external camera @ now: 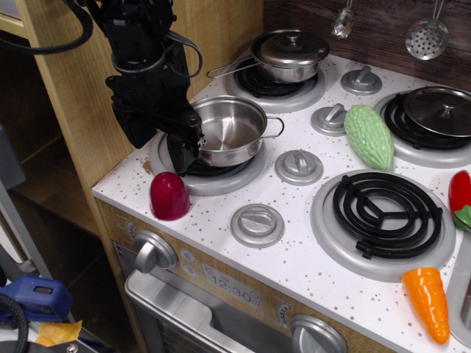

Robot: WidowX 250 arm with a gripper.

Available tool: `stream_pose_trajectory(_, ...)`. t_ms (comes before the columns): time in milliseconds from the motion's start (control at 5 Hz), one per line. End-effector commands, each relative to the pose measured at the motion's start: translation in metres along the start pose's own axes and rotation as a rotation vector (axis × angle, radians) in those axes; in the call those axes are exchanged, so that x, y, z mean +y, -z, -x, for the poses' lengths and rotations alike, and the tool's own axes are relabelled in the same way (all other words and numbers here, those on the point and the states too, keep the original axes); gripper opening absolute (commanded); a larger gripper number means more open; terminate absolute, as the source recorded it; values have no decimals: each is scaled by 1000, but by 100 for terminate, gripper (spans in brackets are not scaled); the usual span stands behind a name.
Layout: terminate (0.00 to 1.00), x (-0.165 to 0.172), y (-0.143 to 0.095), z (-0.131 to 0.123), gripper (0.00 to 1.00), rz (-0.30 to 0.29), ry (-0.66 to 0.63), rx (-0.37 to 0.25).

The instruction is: Put sweet potato in pan which is on stove

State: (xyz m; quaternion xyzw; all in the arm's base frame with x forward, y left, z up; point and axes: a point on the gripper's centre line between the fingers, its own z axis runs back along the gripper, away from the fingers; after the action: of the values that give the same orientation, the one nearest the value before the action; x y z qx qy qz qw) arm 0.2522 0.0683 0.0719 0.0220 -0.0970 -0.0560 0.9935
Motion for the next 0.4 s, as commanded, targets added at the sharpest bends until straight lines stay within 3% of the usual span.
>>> stream_pose_trajectory(0,0,0,0,0,100,0,0,0)
stream_pose_trajectory(200,0,4,9,1,100,20,-7,-17)
